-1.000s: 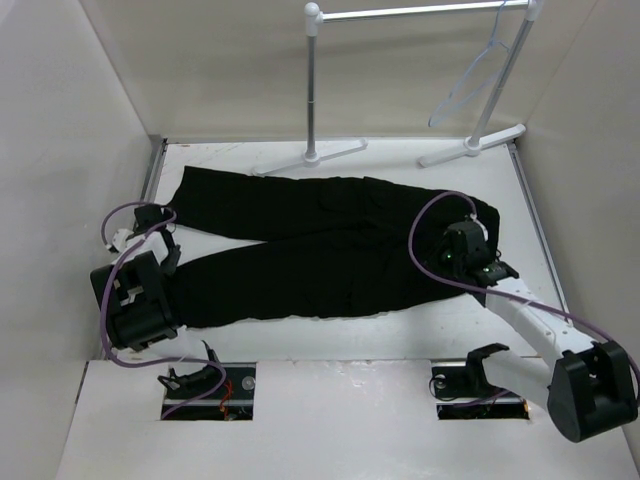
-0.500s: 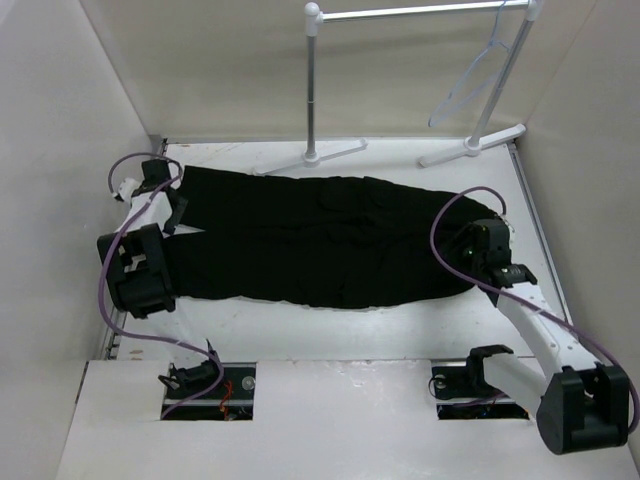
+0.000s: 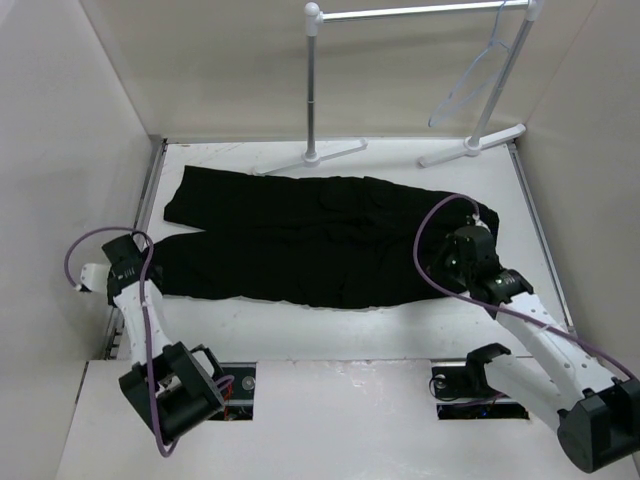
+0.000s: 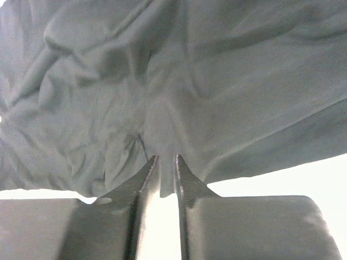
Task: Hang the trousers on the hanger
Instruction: Fold the trousers at the center of the board.
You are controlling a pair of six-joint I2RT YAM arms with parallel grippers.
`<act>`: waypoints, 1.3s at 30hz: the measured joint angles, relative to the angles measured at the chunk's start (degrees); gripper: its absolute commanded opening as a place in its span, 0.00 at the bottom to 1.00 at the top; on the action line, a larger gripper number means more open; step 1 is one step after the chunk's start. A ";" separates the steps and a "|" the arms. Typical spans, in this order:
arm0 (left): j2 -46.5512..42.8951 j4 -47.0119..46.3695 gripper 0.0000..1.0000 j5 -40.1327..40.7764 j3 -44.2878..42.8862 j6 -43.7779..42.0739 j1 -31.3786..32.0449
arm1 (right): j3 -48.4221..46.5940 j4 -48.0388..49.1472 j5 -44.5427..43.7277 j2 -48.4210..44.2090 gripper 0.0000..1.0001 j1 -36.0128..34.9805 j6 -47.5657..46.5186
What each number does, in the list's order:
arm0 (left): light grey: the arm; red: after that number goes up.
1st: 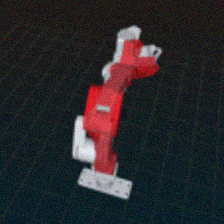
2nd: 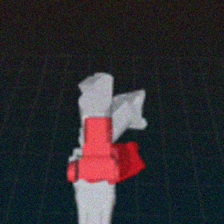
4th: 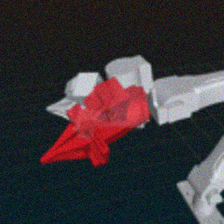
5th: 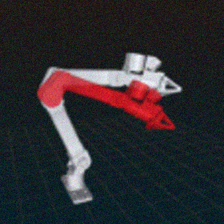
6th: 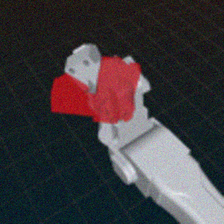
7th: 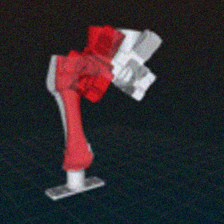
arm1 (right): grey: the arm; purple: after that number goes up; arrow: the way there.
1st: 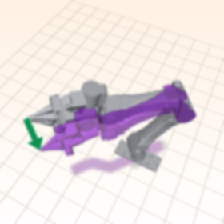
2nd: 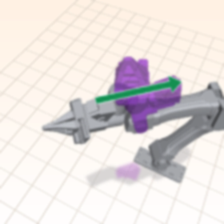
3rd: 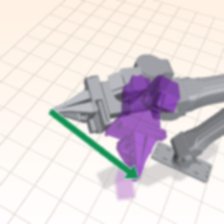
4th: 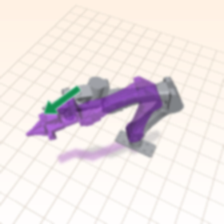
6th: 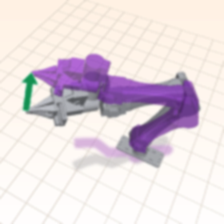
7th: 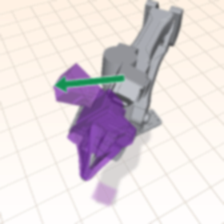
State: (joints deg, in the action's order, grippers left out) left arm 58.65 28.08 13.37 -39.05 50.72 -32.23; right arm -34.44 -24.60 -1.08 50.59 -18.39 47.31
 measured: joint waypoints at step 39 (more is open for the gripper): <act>23.28 -15.91 0.02 -2.34 -0.48 4.02 -1.64 | 10.03 -2.10 -1.79 5.86 0.50 31.69 8.52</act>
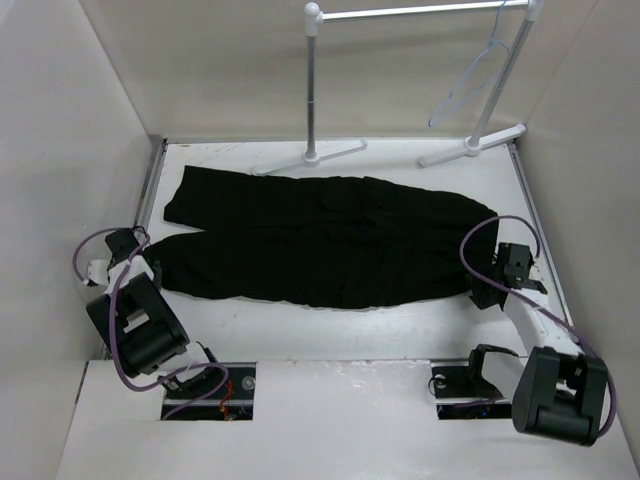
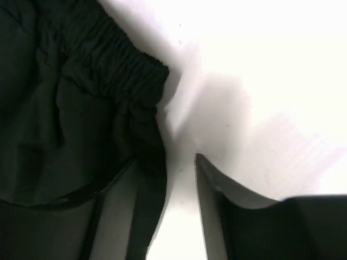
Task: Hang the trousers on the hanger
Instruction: Fold the trousers at the center of the board.
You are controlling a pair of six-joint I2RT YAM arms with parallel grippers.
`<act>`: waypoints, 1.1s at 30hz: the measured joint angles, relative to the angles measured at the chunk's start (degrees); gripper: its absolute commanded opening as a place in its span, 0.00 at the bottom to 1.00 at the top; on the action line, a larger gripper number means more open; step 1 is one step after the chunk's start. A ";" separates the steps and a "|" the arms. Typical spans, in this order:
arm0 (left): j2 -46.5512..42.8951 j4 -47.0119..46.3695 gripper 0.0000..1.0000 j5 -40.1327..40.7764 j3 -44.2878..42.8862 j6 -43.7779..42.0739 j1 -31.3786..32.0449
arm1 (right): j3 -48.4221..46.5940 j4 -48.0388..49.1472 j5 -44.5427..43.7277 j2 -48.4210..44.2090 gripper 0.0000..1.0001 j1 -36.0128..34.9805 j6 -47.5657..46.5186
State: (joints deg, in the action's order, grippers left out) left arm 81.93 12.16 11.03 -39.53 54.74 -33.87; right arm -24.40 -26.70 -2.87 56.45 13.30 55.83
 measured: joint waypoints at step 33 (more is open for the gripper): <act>-18.32 37.05 0.00 18.29 -29.00 -4.94 4.90 | -11.67 -21.16 -5.97 -21.31 0.02 -6.71 -3.04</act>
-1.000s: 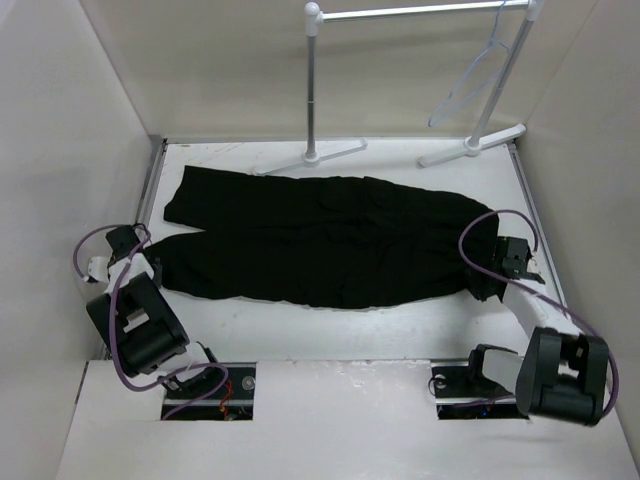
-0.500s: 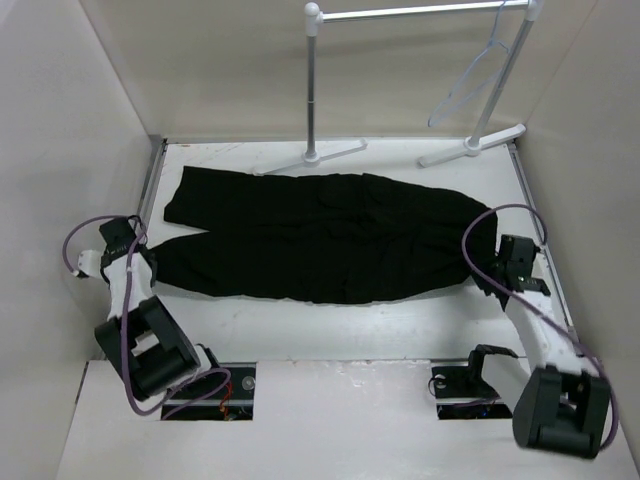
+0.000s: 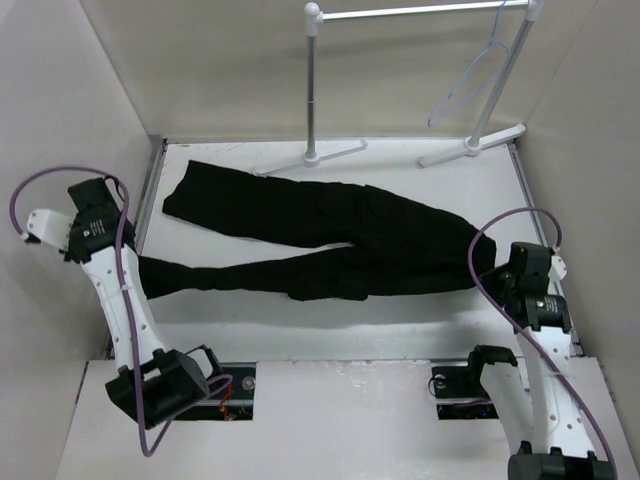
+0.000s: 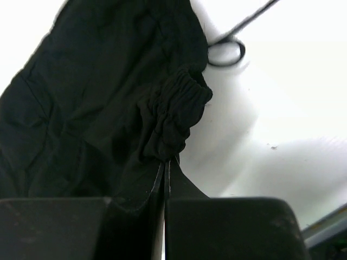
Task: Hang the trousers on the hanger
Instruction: Fold the trousers at the center of the board.
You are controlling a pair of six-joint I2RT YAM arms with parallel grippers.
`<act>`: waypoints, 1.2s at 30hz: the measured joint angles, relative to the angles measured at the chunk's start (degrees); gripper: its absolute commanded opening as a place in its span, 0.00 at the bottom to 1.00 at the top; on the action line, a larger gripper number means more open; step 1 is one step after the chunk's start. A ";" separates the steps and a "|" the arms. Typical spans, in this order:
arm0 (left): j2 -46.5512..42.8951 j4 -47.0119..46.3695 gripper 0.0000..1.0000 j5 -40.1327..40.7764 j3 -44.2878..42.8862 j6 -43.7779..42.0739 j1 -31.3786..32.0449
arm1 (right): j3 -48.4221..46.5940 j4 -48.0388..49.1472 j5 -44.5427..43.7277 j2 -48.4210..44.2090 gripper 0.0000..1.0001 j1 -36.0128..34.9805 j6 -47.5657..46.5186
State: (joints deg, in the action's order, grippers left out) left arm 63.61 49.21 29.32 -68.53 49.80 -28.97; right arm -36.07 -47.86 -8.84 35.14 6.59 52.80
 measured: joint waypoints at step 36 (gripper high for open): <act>75.89 -16.63 0.51 3.13 -64.32 -17.31 19.87 | -56.65 14.05 0.94 77.50 0.75 5.49 -6.75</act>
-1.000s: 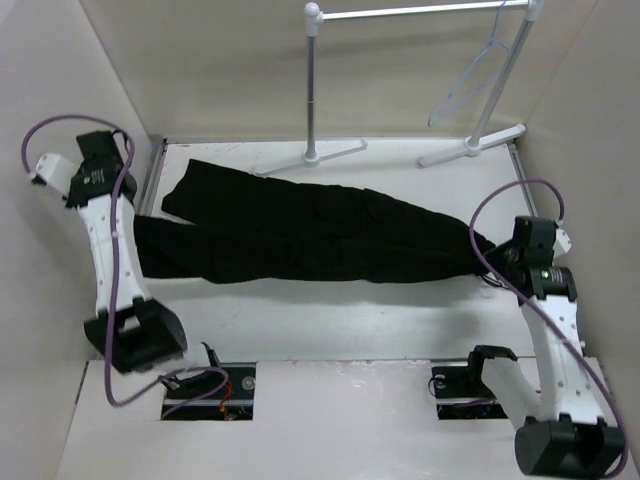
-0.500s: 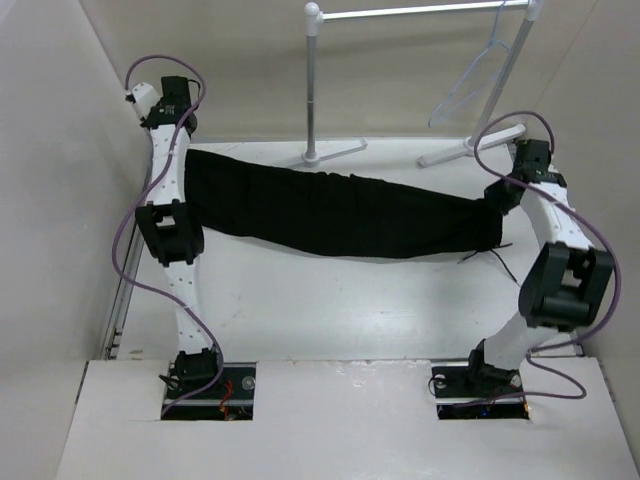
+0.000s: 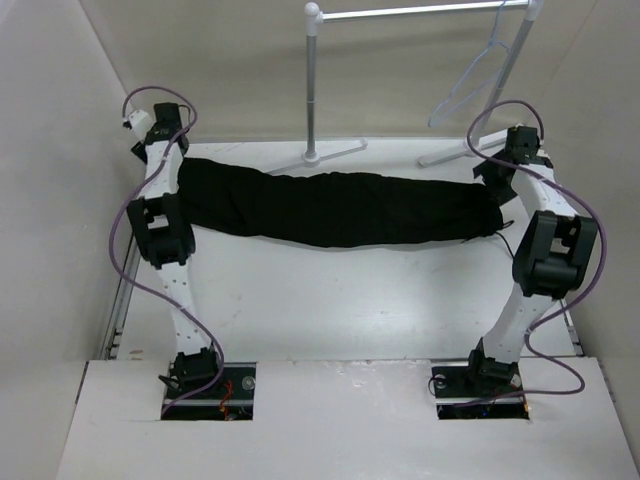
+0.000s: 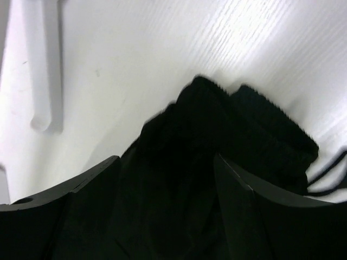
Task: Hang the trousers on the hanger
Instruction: Fold the trousers at the center of the board.
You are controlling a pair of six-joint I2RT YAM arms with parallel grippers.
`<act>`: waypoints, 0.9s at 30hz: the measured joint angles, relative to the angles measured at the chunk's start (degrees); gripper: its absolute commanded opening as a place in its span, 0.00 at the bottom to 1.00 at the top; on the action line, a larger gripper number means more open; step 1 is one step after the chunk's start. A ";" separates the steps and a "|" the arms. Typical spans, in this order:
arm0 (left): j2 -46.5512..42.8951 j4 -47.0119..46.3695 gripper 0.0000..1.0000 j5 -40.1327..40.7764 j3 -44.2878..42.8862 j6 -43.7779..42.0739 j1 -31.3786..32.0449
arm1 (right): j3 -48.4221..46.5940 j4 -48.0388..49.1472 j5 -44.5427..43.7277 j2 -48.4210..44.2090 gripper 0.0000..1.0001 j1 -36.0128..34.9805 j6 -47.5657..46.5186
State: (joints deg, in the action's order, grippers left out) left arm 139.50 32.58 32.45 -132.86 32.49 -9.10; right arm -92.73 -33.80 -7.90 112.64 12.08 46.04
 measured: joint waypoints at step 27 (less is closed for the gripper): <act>-24.50 -35.54 0.29 -41.66 60.04 23.69 -7.87 | 44.92 14.38 7.13 -43.23 0.67 -10.56 1.73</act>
State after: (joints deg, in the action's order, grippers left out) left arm 115.00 -2.96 -9.21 -72.82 56.18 -16.97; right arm -47.81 -19.42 -0.78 69.41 1.52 47.77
